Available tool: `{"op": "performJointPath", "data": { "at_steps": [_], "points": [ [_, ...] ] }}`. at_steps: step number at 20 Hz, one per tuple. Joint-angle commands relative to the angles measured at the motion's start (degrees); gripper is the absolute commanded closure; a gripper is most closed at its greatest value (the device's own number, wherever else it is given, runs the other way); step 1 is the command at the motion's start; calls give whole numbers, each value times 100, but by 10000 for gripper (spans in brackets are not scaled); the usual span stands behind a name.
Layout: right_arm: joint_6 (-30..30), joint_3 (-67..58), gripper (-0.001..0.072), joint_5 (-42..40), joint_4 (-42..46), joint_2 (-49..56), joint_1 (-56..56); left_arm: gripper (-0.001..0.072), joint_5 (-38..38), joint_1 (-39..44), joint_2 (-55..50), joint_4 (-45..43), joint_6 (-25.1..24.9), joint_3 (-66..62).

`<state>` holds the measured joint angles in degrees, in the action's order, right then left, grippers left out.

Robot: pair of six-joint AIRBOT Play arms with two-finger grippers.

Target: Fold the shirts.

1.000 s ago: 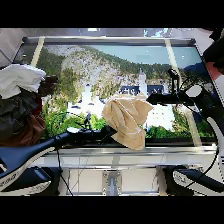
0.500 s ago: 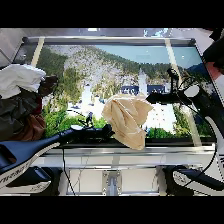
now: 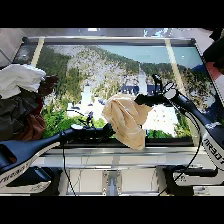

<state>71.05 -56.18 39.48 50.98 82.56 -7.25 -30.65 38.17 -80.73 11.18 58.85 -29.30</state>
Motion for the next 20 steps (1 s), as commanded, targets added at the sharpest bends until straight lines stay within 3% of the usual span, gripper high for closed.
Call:
{"op": "performJointPath", "data": {
  "at_steps": [1, 2, 3, 5, 6, 11, 14, 17, 20],
  "points": [
    [0, -28, 204, -236, -299, 264, -70, 696, -2, -4, -4, 0, 4, -4],
    [-2, -52, 206, -293, -348, 299, -72, 696, -2, -4, -4, 0, 4, -4],
    [-2, -68, 262, -343, -389, 313, -70, 696, -2, -4, -4, 0, 2, -4],
    [0, -81, 574, -452, -420, 315, -70, 696, 0, -4, -4, 0, 2, -4],
    [0, -81, 676, -481, -424, 315, -70, 696, 0, -4, -4, 0, 2, -4],
    [-13, -144, 701, -345, -280, 229, -46, 696, -7, -105, 44, -2, -94, -4],
    [-9, -835, 701, 551, 739, -247, 72, 698, -245, -894, 662, -170, -627, -4],
    [-2, -1794, 701, 1902, 1784, -1110, 348, 699, -719, -2284, 2149, -686, -680, -7],
    [-2, -2643, 701, 2857, 2184, -2240, 577, 699, -734, -3696, 4194, -811, -675, -17]
  ]
}}
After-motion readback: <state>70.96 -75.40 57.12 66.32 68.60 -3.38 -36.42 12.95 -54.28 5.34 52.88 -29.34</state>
